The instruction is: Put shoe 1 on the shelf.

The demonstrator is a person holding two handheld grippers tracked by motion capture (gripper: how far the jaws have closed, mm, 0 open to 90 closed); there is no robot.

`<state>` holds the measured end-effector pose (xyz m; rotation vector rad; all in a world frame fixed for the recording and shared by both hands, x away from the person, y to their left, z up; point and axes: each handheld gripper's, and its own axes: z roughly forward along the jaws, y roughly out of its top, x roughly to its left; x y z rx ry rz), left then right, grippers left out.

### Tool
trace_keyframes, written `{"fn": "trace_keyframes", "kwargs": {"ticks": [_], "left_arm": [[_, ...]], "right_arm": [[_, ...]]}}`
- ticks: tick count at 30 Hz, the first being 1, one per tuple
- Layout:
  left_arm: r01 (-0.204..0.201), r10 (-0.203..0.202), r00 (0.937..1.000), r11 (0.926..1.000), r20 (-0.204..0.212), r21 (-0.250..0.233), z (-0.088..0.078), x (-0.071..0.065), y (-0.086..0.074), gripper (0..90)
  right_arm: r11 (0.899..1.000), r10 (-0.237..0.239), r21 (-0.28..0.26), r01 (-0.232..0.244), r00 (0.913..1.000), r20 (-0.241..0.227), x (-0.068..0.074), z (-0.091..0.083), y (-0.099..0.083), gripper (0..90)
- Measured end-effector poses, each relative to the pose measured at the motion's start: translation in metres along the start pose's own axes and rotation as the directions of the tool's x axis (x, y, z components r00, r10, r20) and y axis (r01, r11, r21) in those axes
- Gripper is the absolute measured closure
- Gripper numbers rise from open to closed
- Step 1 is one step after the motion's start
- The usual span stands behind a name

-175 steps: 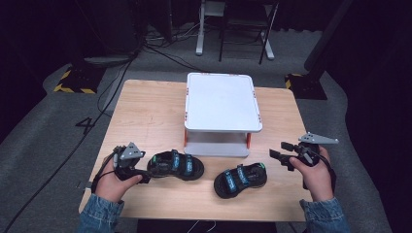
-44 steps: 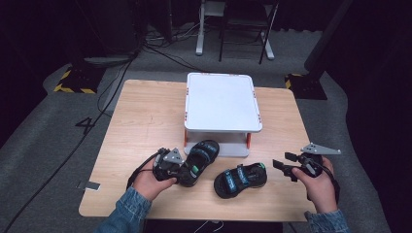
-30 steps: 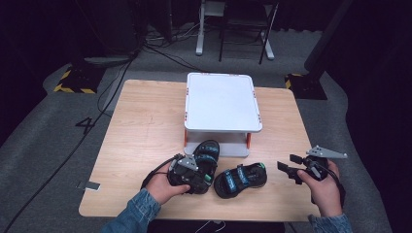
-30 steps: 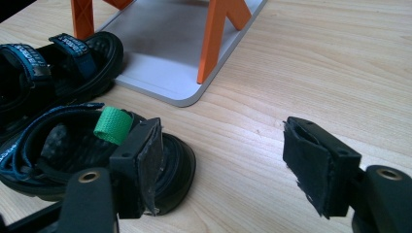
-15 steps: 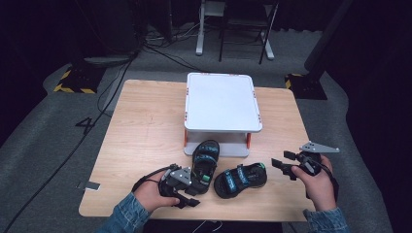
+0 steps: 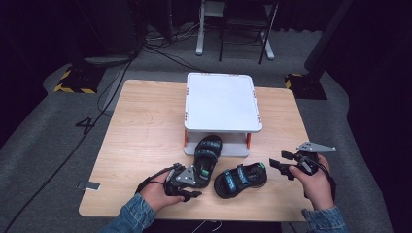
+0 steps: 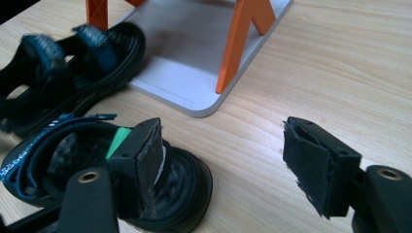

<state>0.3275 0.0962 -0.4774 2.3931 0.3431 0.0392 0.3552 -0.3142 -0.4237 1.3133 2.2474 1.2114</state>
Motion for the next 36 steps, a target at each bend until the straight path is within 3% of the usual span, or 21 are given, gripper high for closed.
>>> {"fn": "trace_keyframes", "kwargs": {"ticks": [4,7,8,9,11,20,25,28,30,31,32,36], "left_arm": [[0.011,-0.013,0.9993,0.9971,-0.034,-0.075,0.003,0.011,0.005,66.9],[0.031,-0.041,0.9973,0.9870,-0.060,-0.158,0.005,0.021,0.010,63.7],[0.029,-0.042,0.9974,0.9790,-0.058,-0.202,0.004,0.025,0.011,62.3],[0.060,-0.069,0.9969,0.9745,-0.038,-0.216,0.004,0.028,0.014,63.8],[0.056,-0.068,0.9962,0.9792,-0.055,-0.195,0.009,0.034,0.017,63.1],[0.060,-0.078,0.9952,0.9633,-0.059,-0.262,0.035,0.053,0.033,58.7],[0.065,-0.085,0.9943,0.9630,-0.065,-0.262,0.046,0.062,0.046,57.6],[0.070,-0.100,0.9903,0.9595,-0.097,-0.273,0.056,0.068,0.051,56.8],[0.066,-0.097,0.9894,0.9628,-0.108,-0.262,0.059,0.072,0.055,56.4],[0.072,-0.105,0.9885,0.9607,-0.109,-0.268,0.060,0.074,0.057,56.7],[0.074,-0.111,0.9868,0.9569,-0.118,-0.281,0.061,0.076,0.059,56.7],[0.070,-0.125,0.9766,0.9543,-0.175,-0.290,0.068,0.083,0.064,52.0]], "right_arm": [[1.000,0.010,0.003,-0.010,0.9999,0.009,-0.001,-0.002,-0.003,31.6],[1.000,0.016,0.004,-0.016,0.9998,0.014,-0.001,-0.005,-0.006,31.7],[1.000,0.019,0.004,-0.019,0.9997,0.017,-0.002,-0.006,-0.007,31.7],[1.000,0.020,0.006,-0.020,0.9996,0.021,-0.002,-0.007,-0.009,31.7],[1.000,0.026,0.001,-0.026,0.9992,0.032,-0.003,-0.010,-0.012,31.6],[0.998,0.062,-0.002,-0.062,0.9949,0.080,-0.008,-0.028,-0.029,31.6],[0.998,0.067,-0.006,-0.067,0.9927,0.100,-0.006,-0.032,-0.036,31.7],[0.999,0.052,-0.003,-0.052,0.9943,0.093,-0.002,-0.031,-0.038,31.8],[0.999,0.047,-0.008,-0.047,0.9945,0.094,0.000,-0.030,-0.039,31.9],[0.999,0.045,-0.006,-0.045,0.9950,0.088,0.001,-0.030,-0.039,31.9],[0.999,0.041,-0.004,-0.041,0.9951,0.090,0.002,-0.030,-0.040,31.9],[0.999,0.042,0.005,-0.043,0.9950,0.091,0.004,-0.029,-0.043,31.9]]}}
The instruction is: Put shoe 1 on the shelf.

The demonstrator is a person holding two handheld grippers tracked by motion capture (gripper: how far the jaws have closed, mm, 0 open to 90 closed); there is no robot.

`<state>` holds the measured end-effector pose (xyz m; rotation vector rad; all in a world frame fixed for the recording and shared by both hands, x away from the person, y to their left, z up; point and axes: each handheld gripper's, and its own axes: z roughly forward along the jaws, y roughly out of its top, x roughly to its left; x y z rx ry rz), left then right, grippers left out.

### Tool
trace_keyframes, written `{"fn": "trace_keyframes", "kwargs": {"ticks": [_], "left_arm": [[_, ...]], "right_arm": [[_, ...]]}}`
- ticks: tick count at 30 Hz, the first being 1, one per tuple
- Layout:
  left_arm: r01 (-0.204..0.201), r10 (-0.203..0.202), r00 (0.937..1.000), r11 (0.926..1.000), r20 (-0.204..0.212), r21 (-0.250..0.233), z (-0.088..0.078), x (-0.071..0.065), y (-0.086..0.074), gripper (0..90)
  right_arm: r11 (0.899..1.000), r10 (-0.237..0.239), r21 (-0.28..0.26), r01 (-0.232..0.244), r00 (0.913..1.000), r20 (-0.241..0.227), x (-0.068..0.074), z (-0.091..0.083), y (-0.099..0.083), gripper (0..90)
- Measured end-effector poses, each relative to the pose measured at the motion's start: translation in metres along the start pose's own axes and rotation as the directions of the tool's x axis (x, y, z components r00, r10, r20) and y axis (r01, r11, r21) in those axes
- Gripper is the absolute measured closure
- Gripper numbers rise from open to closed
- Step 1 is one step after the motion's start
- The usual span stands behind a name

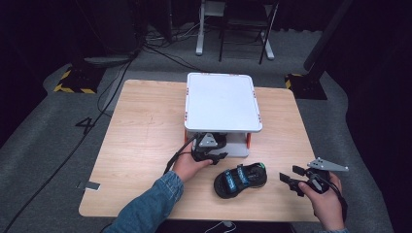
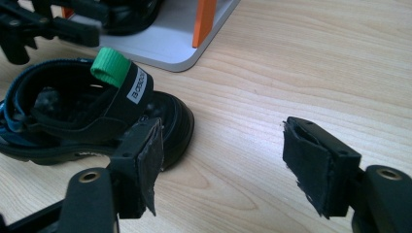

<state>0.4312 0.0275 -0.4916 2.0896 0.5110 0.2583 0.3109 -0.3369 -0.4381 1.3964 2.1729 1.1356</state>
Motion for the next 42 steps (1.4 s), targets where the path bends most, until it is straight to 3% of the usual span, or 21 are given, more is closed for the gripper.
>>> {"fn": "trace_keyframes", "kwargs": {"ticks": [3,7,11,12,16,17,22,24,27,30,33,38,42], "left_arm": [[0.027,-0.027,0.9995,0.9996,-0.015,-0.013,0.000,0.004,-0.001,53.9],[0.029,-0.028,0.9978,0.9994,-0.061,0.018,-0.005,0.002,0.002,53.8],[0.083,-0.083,0.9942,0.9965,-0.069,0.007,-0.009,0.003,-0.001,53.1],[0.051,-0.051,0.9964,0.9987,-0.067,0.004,-0.010,0.005,-0.001,51.8],[0.022,-0.022,0.9978,0.9997,-0.063,-0.007,-0.010,-0.001,-0.001,36.0],[0.024,-0.024,0.9984,0.9997,-0.052,-0.005,-0.012,-0.002,-0.001,35.7],[0.079,-0.078,0.9953,0.9966,-0.058,0.021,-0.038,-0.008,-0.005,32.5],[0.109,-0.105,0.9926,0.9924,-0.060,0.058,-0.050,-0.011,-0.007,31.2],[0.132,-0.129,0.9896,0.9902,-0.065,0.047,-0.073,-0.018,-0.009,31.8],[0.163,-0.161,0.9840,0.9863,-0.076,0.022,-0.098,-0.022,-0.011,31.9],[0.185,-0.181,0.9760,0.9824,-0.121,0.024,-0.125,-0.024,-0.014,31.3],[0.208,-0.195,0.9575,0.9773,-0.213,0.041,-0.167,-0.025,-0.024,30.5],[0.234,-0.217,0.9431,0.9716,-0.252,0.039,-0.190,-0.024,-0.029,29.7]], "right_arm": [[1.000,0.002,0.006,-0.002,1.0000,-0.003,0.001,0.000,-0.001,31.9],[1.000,-0.004,0.006,0.004,1.0000,-0.002,0.001,0.001,-0.001,31.9],[1.000,-0.008,0.005,0.009,0.9999,-0.010,0.002,0.002,0.001,31.8],[1.000,-0.009,0.007,0.009,0.9999,-0.009,0.003,0.003,0.001,31.8],[1.000,-0.017,0.008,0.017,0.9996,-0.021,0.004,0.005,0.003,31.8],[1.000,-0.013,0.008,0.013,0.9997,-0.020,0.004,0.006,0.003,31.8],[1.000,-0.020,-0.002,0.020,0.9995,-0.026,0.003,0.005,0.008,31.9],[1.000,-0.024,-0.006,0.024,0.9993,-0.027,0.002,0.006,0.011,31.8],[0.999,-0.030,-0.017,0.029,0.9990,-0.034,0.002,0.008,0.018,31.8],[0.999,-0.042,-0.035,0.041,0.9981,-0.046,0.002,0.010,0.026,31.8],[0.997,-0.056,-0.047,0.054,0.9967,-0.058,0.004,0.011,0.033,31.7],[0.995,-0.077,-0.063,0.072,0.9943,-0.074,0.005,0.015,0.042,31.7],[0.994,-0.093,-0.068,0.087,0.9918,-0.088,0.009,0.017,0.048,31.7]]}}
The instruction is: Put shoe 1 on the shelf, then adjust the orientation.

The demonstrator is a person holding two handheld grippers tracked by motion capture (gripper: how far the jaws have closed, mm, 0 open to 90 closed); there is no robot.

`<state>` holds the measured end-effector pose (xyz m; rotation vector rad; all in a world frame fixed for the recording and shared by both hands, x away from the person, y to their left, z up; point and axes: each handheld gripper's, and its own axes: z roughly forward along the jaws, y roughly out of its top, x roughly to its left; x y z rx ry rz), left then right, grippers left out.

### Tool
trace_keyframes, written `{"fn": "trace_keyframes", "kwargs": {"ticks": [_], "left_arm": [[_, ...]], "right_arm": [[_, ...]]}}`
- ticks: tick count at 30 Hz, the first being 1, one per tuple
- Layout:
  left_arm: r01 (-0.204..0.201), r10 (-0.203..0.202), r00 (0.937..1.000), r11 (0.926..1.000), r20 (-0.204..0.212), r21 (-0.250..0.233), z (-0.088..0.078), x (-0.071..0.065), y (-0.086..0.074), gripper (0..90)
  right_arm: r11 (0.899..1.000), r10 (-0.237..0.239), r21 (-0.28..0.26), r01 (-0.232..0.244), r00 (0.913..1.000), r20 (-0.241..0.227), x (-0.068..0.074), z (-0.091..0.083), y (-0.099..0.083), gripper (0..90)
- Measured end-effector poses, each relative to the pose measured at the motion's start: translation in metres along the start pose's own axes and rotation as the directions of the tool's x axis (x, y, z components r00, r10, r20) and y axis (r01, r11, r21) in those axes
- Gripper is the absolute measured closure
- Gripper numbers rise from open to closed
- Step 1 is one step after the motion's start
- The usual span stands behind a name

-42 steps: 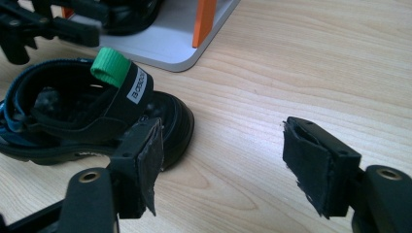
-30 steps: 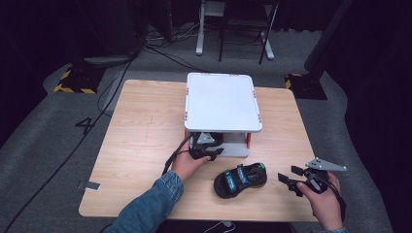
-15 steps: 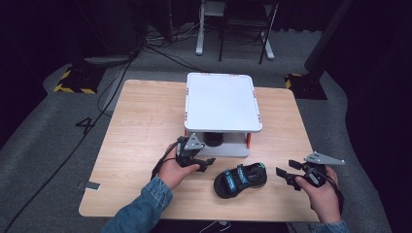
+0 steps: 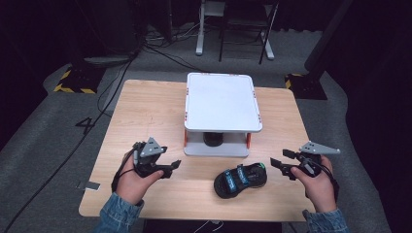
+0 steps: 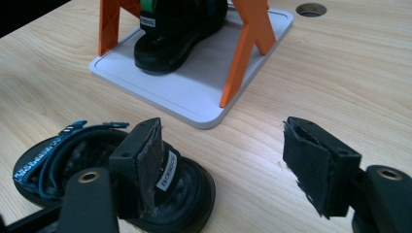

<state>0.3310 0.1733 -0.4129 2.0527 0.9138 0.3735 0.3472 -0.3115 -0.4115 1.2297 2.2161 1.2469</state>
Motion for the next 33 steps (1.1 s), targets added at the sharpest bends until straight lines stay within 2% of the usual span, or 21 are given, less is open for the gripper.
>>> {"fn": "trace_keyframes", "kwargs": {"ticks": [2,4,7,8,11,15,19,22,28,31,33], "left_arm": [[-0.003,0.002,0.9985,0.9999,-0.054,-0.013,-0.010,0.006,0.000,29.7],[0.024,-0.027,0.9957,0.9992,-0.089,-0.032,-0.018,0.012,0.000,29.7],[0.046,-0.050,0.9930,0.9982,-0.107,-0.039,-0.025,0.020,-0.004,29.8],[0.064,-0.067,0.9904,0.9974,-0.121,-0.034,-0.027,0.024,-0.006,29.9],[0.065,-0.068,0.9835,0.9977,-0.168,-0.021,-0.030,0.032,-0.009,29.5],[0.091,-0.092,0.9802,0.9957,-0.175,-0.016,-0.032,0.039,-0.012,28.9],[0.088,-0.088,0.9829,0.9961,-0.162,-0.008,-0.029,0.039,-0.013,29.0],[0.079,-0.082,0.9829,0.9966,-0.165,-0.022,-0.031,0.040,-0.013,29.0],[0.090,-0.096,0.9797,0.9951,-0.176,-0.041,-0.033,0.043,-0.017,28.5],[0.092,-0.101,0.9794,0.9940,-0.175,-0.059,-0.034,0.043,-0.017,28.6],[0.088,-0.098,0.9792,0.9939,-0.177,-0.067,-0.034,0.042,-0.018,28.6]], "right_arm": [[1.000,-0.008,-0.002,0.008,1.0000,-0.005,0.002,0.002,0.002,31.7],[1.000,-0.015,-0.003,0.015,0.9999,-0.008,0.003,0.003,0.005,31.6],[0.999,-0.034,-0.003,0.034,0.9992,-0.021,0.007,0.007,0.007,31.7],[0.999,-0.034,0.002,0.034,0.9990,-0.029,0.009,0.008,0.008,31.7],[0.998,-0.056,0.007,0.056,0.9973,-0.048,0.014,0.012,0.009,31.7],[0.997,-0.079,0.015,0.080,0.9942,-0.073,0.020,0.015,0.010,31.5],[0.994,-0.105,0.023,0.107,0.9893,-0.101,0.028,0.020,0.011,31.1],[0.989,-0.134,0.036,0.140,0.9813,-0.138,0.037,0.023,0.011,30.9],[0.981,-0.182,0.036,0.193,0.9623,-0.202,0.054,0.031,0.013,30.1],[0.982,-0.174,0.021,0.186,0.9464,-0.272,0.064,0.037,0.013,28.3],[0.981,-0.183,0.005,0.193,0.9359,-0.301,0.070,0.041,0.012,27.0]]}}
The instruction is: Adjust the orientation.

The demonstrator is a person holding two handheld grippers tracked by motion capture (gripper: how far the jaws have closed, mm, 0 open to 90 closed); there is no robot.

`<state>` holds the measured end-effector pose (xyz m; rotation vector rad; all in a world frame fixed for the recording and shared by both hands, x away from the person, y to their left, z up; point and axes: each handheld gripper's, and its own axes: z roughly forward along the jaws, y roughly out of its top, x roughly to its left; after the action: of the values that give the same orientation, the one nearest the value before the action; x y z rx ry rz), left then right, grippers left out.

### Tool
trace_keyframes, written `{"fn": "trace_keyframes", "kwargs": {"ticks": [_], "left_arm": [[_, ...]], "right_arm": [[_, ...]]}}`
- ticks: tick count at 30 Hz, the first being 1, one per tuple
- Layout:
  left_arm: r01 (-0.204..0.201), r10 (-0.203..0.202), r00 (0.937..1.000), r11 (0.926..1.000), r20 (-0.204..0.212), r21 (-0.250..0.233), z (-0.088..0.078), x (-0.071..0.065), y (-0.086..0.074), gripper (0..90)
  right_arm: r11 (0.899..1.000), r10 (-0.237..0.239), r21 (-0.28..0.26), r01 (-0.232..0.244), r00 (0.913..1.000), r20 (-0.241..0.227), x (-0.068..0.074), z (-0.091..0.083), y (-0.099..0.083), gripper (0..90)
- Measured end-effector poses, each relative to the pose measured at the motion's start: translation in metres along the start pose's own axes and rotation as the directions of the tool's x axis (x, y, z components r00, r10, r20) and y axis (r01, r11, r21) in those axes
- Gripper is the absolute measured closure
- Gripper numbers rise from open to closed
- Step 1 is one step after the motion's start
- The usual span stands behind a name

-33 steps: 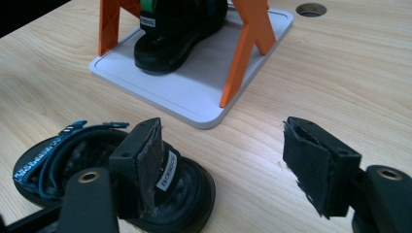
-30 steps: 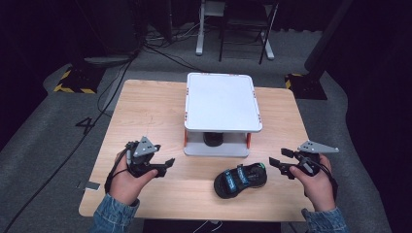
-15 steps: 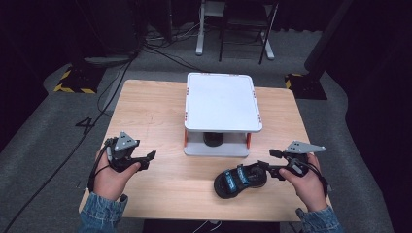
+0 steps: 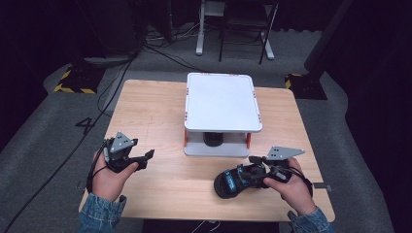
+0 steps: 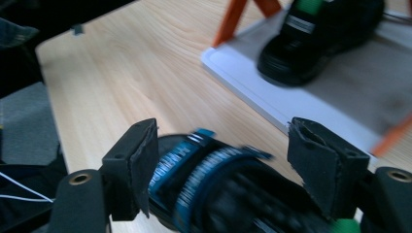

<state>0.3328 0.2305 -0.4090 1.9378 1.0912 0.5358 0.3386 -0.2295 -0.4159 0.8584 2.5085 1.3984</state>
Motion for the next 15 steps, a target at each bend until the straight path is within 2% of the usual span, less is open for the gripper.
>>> {"fn": "trace_keyframes", "kwargs": {"ticks": [4,5,7,9,11,13,15], "left_arm": [[-0.001,0.001,1.0000,0.9999,-0.001,0.011,-0.001,0.000,-0.003,28.6],[0.004,-0.004,1.0000,0.9999,0.000,0.012,-0.001,-0.001,-0.004,28.6],[0.000,0.000,1.0000,0.9999,-0.001,0.015,-0.002,0.000,-0.005,28.6],[0.002,-0.002,1.0000,0.9998,-0.003,0.018,-0.002,0.000,-0.006,28.6],[0.002,-0.002,1.0000,0.9997,-0.001,0.023,-0.002,0.000,-0.007,28.6],[0.001,-0.001,1.0000,0.9997,-0.003,0.023,-0.002,0.000,-0.008,28.6],[0.001,-0.001,1.0000,0.9997,-0.002,0.026,-0.002,0.000,-0.009,28.6]], "right_arm": [[0.998,-0.060,0.008,0.061,0.9980,-0.018,0.006,0.012,0.001,26.4],[0.998,-0.061,0.004,0.061,0.9981,-0.013,0.008,0.015,0.001,26.4],[1.000,-0.027,0.002,0.027,0.9996,-0.004,0.009,0.021,0.000,26.7],[0.995,-0.092,0.034,0.092,0.9957,0.005,0.008,0.022,-0.001,26.9],[0.984,-0.164,0.076,0.164,0.9864,0.000,0.008,0.022,-0.002,26.6],[0.979,-0.186,0.080,0.188,0.9820,-0.030,0.006,0.023,-0.003,25.2],[0.980,-0.178,0.084,0.179,0.9839,-0.022,0.001,0.025,-0.005,22.8]]}}
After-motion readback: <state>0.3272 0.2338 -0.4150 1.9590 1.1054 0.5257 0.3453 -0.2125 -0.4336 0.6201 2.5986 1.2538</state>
